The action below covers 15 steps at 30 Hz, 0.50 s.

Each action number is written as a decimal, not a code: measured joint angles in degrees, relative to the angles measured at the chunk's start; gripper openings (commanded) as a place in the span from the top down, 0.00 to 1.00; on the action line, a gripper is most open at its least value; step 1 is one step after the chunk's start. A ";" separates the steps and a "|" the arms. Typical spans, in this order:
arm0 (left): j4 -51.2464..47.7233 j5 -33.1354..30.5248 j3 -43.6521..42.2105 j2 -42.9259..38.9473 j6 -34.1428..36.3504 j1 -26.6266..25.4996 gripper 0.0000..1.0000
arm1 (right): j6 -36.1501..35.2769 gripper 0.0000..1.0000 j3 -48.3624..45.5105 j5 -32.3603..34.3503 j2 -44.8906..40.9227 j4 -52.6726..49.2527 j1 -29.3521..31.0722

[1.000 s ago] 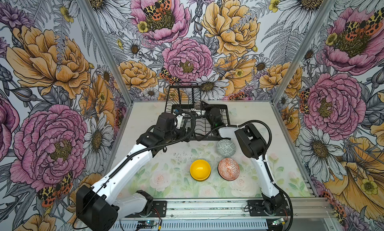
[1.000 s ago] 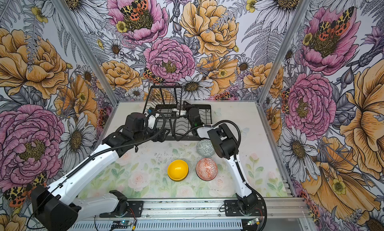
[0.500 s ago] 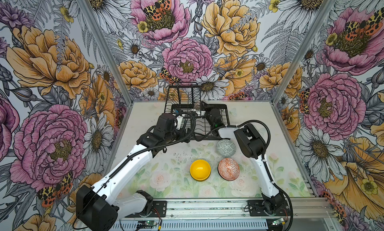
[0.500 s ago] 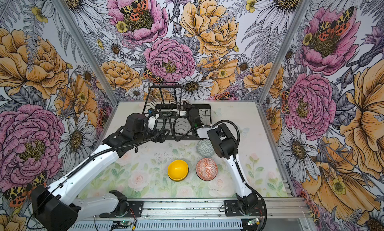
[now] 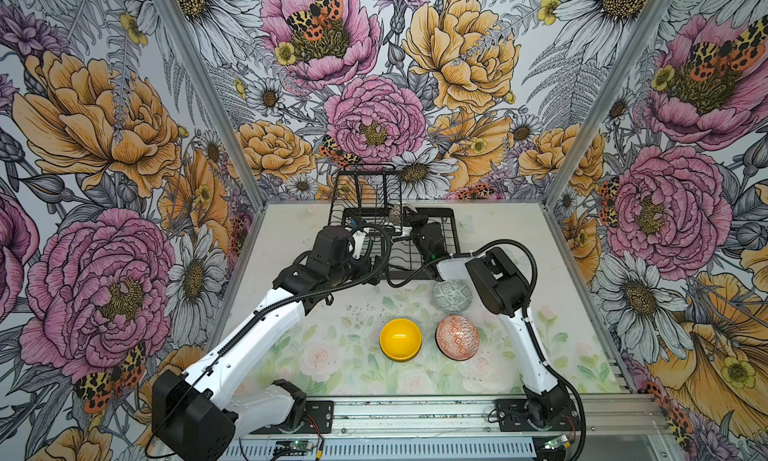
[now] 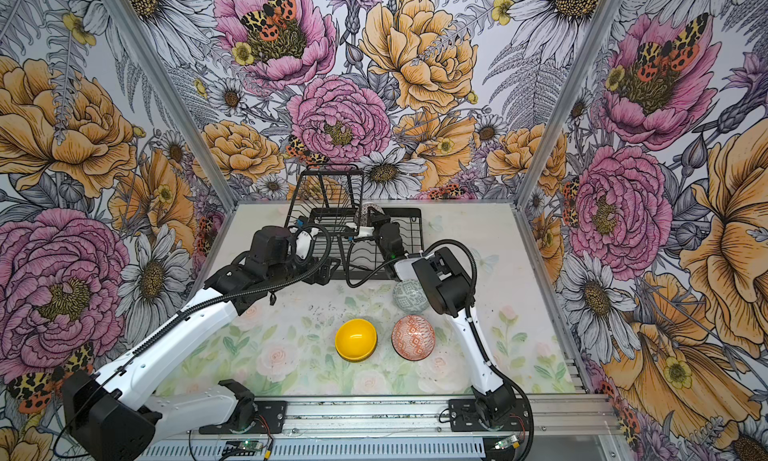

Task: Load the bowls into the dish rack

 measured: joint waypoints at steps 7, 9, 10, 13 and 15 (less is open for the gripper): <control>0.00 0.00 -0.63 -0.11 -0.15 0.00 0.01 | -0.74 1.00 1.36 1.36 1.49 1.33 0.61; 0.00 0.00 -0.81 -0.11 -0.15 0.00 0.01 | -0.85 1.00 2.03 1.84 2.21 1.84 0.85; 0.00 0.00 -0.92 -0.17 -0.15 0.00 0.01 | -0.85 1.00 2.25 2.10 2.51 2.14 0.98; 0.00 0.02 -1.27 -0.68 -0.15 0.00 0.01 | -0.85 1.00 2.43 2.47 2.86 2.67 1.09; 0.02 0.00 -1.46 -1.01 -0.15 0.00 0.01 | -0.83 1.00 2.43 2.60 2.86 2.71 1.11</control>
